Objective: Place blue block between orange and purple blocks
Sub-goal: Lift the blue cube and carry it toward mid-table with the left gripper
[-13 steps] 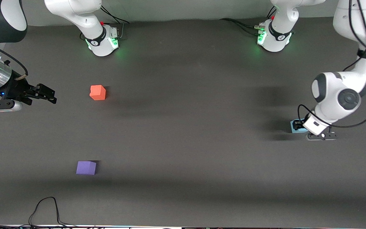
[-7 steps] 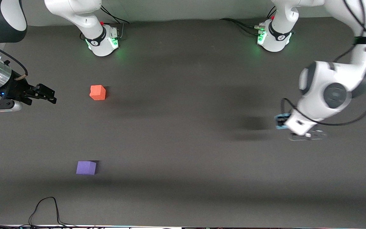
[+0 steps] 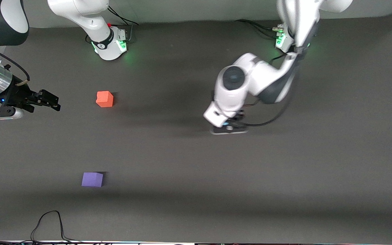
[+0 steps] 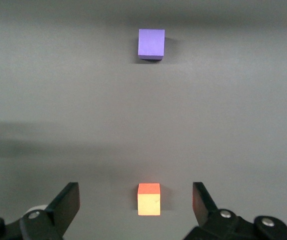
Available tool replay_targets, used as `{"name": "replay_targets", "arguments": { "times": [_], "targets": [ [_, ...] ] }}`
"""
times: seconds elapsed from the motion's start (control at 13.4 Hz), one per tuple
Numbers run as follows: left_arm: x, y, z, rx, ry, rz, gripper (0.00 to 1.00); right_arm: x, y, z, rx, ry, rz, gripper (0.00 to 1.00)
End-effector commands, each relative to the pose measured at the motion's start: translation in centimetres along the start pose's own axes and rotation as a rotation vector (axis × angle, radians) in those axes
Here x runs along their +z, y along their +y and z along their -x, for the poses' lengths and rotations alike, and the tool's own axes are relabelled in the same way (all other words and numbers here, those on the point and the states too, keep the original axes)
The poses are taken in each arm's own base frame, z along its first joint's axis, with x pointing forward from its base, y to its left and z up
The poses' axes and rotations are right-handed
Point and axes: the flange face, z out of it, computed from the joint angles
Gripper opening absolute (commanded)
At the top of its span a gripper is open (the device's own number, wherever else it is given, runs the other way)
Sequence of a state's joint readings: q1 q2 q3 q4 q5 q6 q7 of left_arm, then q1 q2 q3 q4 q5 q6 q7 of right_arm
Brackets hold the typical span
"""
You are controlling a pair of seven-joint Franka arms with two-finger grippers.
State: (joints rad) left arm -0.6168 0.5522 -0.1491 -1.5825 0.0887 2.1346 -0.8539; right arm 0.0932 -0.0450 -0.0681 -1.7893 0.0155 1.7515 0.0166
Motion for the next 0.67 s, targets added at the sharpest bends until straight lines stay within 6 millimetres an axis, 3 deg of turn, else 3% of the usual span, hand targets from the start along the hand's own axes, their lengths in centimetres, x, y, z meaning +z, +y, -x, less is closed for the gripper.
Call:
{"name": "replay_targets", "arguments": {
  "times": [0.0,0.22,0.45,0.52,0.6],
  "targets": [
    [5.2,5.0,1.3,-0.018,0.034,-0.066,0.48,-0.3,0.1,-0.2,-0.022,0.008,0.009,1.0],
    [10.0,7.7,4.6,-0.002,0.036,-0.069,0.48,0.2,0.3,-0.1,-0.019,-0.004,0.009,1.0],
    [11.7,8.3,5.0,-0.003,0.041,-0.044,0.49,0.5,0.6,-0.1,-0.031,-0.019,0.011,1.0],
    [11.6,8.2,4.9,0.002,0.043,-0.044,0.59,0.7,0.5,0.0,-0.052,-0.03,0.012,1.0],
    [11.3,8.2,4.7,0.007,0.047,-0.042,0.91,0.8,0.5,0.0,-0.056,-0.035,0.012,1.0]
  ]
}}
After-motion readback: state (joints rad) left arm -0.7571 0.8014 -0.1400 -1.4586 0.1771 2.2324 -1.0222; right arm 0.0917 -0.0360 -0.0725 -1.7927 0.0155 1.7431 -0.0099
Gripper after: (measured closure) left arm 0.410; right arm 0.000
